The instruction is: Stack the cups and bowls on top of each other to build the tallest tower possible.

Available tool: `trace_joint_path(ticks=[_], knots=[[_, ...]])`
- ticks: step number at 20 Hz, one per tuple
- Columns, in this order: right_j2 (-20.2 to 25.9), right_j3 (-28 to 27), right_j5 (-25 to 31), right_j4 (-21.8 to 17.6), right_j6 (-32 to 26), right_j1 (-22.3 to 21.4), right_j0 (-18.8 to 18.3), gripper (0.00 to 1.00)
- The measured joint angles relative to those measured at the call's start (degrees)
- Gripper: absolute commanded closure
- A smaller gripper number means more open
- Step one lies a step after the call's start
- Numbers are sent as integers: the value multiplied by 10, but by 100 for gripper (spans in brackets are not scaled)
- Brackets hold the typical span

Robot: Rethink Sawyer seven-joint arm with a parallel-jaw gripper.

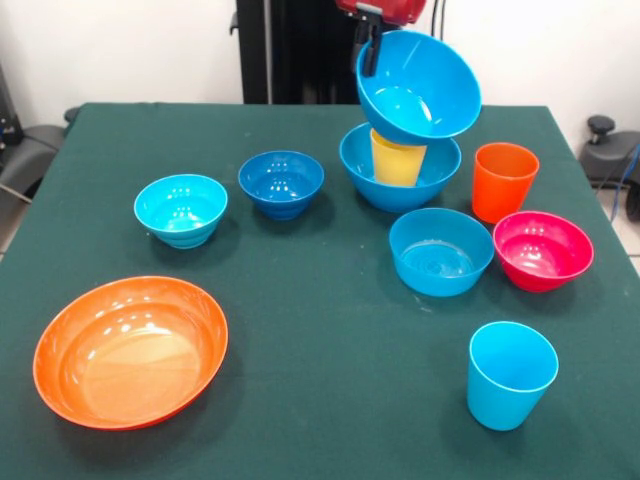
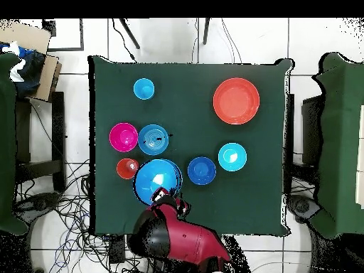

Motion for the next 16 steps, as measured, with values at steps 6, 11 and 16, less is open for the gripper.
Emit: trace_joint_path(ticks=[6, 11, 16], knots=[[0, -8, 0, 0, 0, 0, 0, 100], [0, -16, 0, 0, 0, 0, 1, 100], [0, -24, 0, 0, 0, 0, 2, 100]])
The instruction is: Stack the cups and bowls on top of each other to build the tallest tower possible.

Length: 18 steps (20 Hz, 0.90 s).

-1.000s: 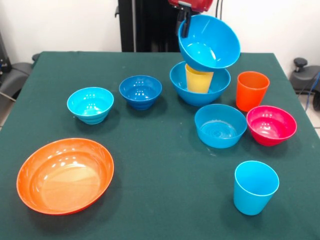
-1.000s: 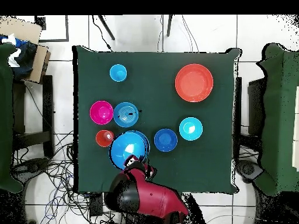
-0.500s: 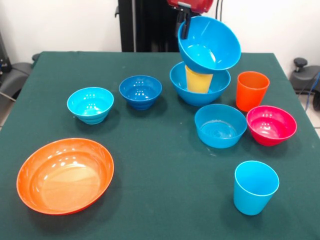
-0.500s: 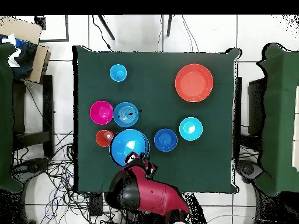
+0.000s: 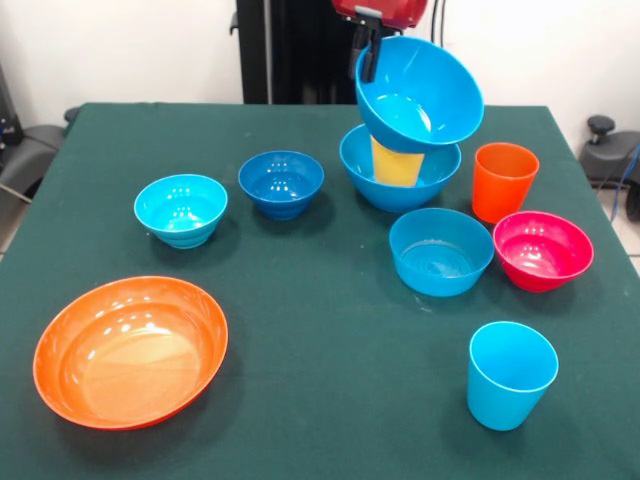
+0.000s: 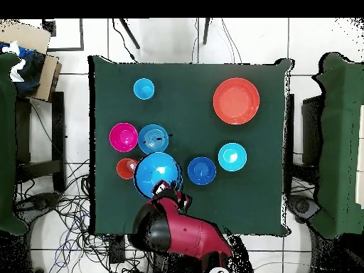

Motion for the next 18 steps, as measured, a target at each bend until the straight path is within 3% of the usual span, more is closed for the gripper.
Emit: trace_joint_path(ticks=[18], knots=[[0, -18, 0, 0, 0, 0, 5, 100]])
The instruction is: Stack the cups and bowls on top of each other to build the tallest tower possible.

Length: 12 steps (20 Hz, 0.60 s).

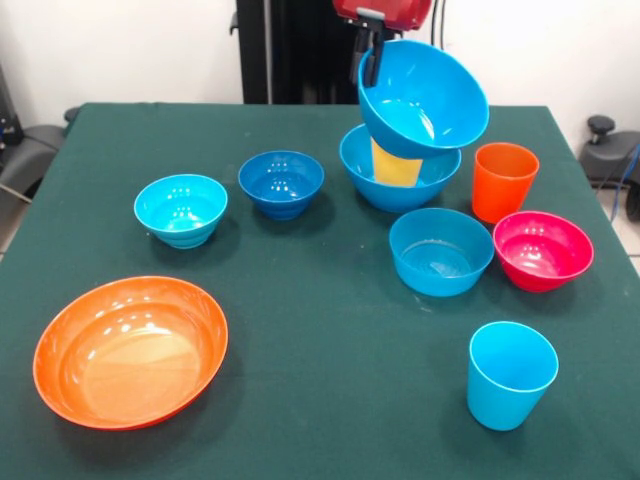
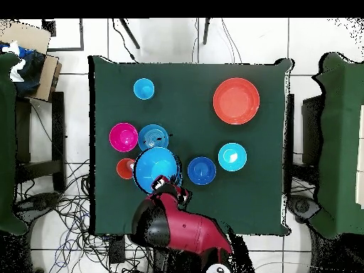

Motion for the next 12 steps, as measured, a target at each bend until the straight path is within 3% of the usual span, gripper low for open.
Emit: trace_joint_path(ticks=[12], knots=[[-1, -1, 0, 0, 0, 0, 3, 100]])
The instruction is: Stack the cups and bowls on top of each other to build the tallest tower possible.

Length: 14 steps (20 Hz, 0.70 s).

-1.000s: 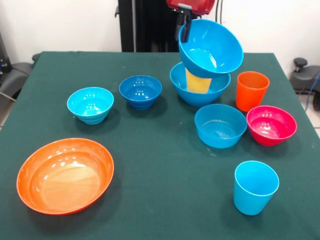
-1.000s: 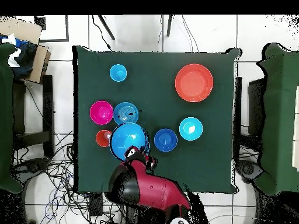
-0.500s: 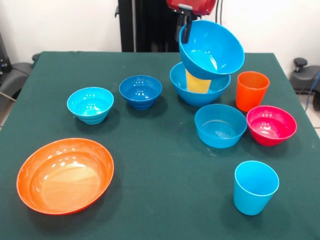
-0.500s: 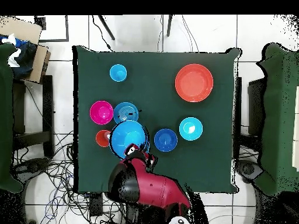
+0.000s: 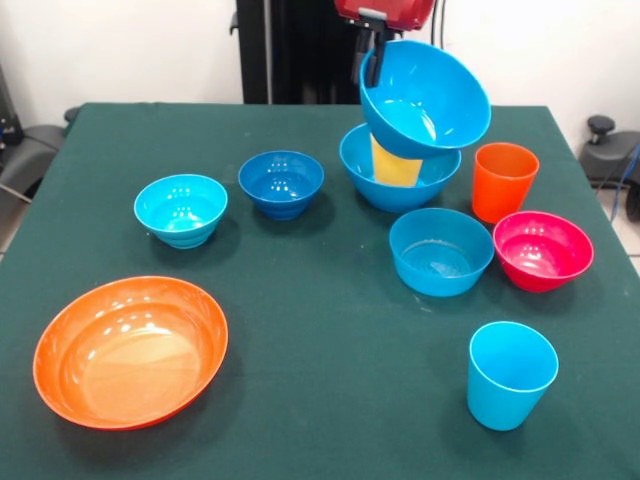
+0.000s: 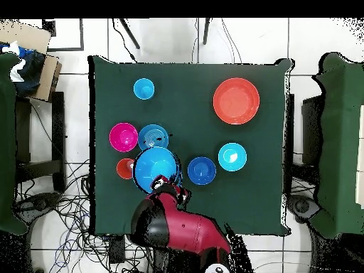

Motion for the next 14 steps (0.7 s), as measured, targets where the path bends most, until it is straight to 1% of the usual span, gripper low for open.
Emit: trace_joint_path(ticks=[14], knots=[[-7, 0, 12, 0, 0, -14, 7, 100]])
